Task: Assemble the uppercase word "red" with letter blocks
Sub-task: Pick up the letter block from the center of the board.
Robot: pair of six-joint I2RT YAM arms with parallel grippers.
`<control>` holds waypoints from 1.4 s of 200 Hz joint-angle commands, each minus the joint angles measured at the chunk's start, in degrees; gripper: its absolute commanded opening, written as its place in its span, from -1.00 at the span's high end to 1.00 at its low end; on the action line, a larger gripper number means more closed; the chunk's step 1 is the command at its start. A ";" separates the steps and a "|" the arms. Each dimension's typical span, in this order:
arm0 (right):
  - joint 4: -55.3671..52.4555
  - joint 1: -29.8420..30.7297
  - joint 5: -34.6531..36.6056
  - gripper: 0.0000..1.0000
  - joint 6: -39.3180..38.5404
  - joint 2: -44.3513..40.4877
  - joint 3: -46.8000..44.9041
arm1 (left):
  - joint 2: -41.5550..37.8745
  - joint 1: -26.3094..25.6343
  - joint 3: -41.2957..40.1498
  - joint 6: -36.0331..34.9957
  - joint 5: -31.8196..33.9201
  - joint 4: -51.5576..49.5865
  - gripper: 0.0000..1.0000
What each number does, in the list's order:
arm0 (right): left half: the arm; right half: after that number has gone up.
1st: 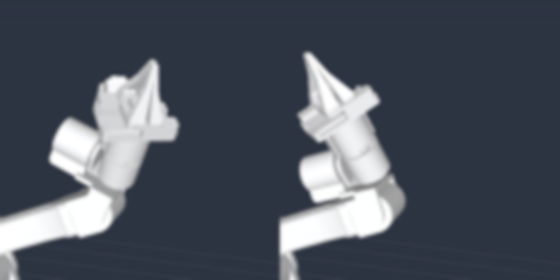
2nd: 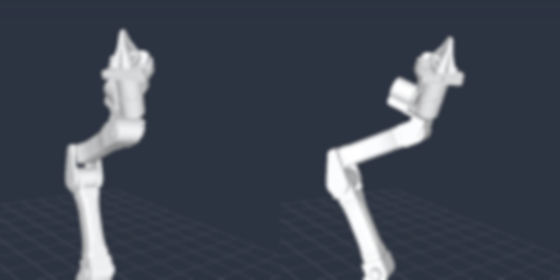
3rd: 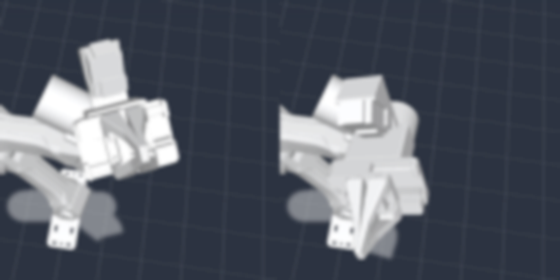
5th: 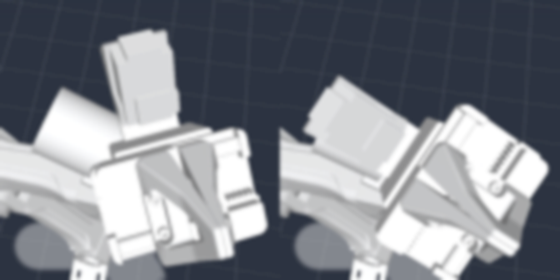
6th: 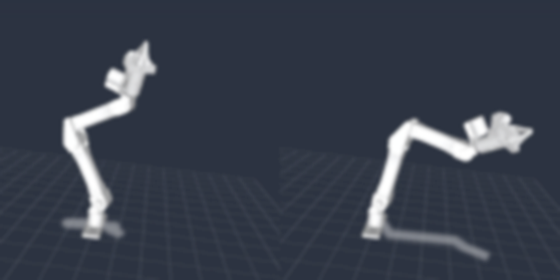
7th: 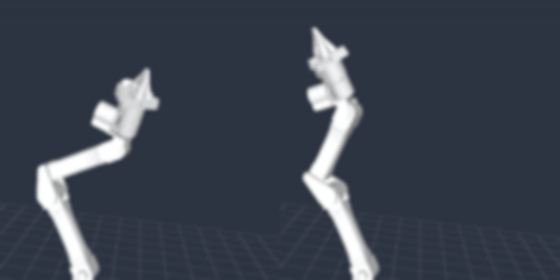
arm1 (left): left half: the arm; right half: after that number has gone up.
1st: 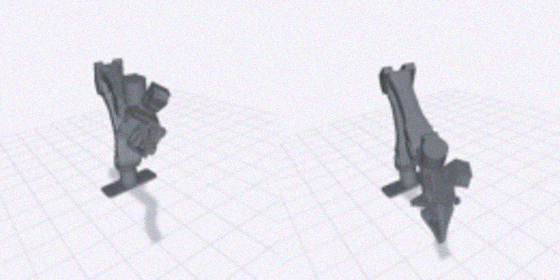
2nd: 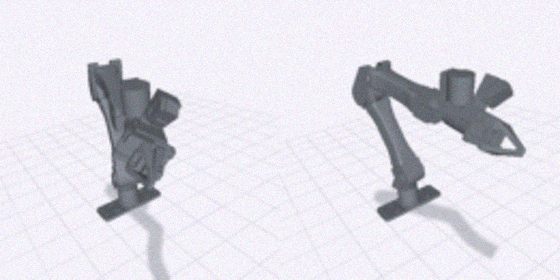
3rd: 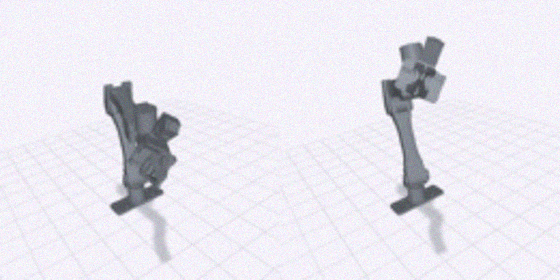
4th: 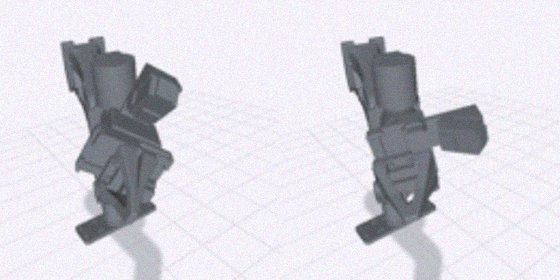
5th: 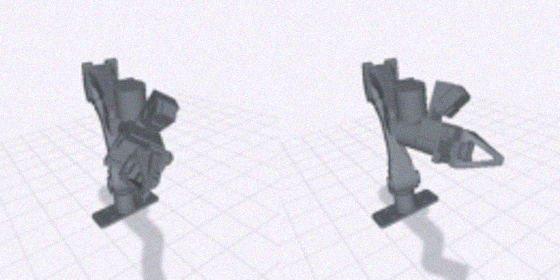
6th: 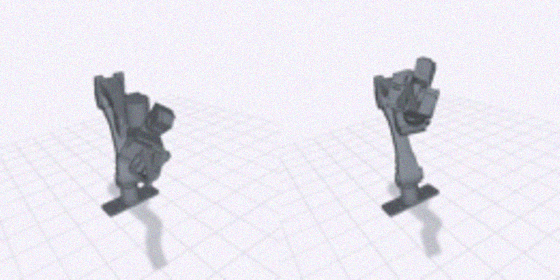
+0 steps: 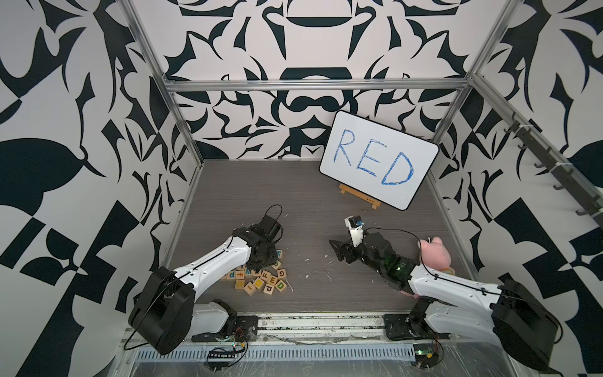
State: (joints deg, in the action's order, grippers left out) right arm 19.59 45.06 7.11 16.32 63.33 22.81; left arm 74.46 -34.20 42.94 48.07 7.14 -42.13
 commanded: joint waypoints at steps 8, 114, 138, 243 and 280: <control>2.64 0.21 0.44 -0.68 -0.46 -0.49 0.21 | 1.97 -0.08 -0.16 -0.70 -0.12 0.05 0.27; 2.34 0.21 0.14 -0.68 -0.50 1.05 0.90 | 4.22 -0.07 1.27 -0.36 2.19 1.44 0.09; 2.20 0.21 0.14 -0.68 -0.50 1.16 0.96 | 3.94 0.09 1.27 -0.53 3.88 1.25 0.11; 1.93 0.21 0.18 -0.68 -0.58 1.88 1.34 | 3.56 0.62 1.53 -0.87 1.27 2.93 0.03; 2.01 0.21 0.36 -0.68 -0.50 2.06 1.45 | 1.16 0.62 0.54 -1.52 1.08 2.82 0.02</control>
State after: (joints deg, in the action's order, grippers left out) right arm 19.59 45.06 7.09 16.32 65.34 22.81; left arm 77.30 -33.76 44.01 47.66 9.04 -39.64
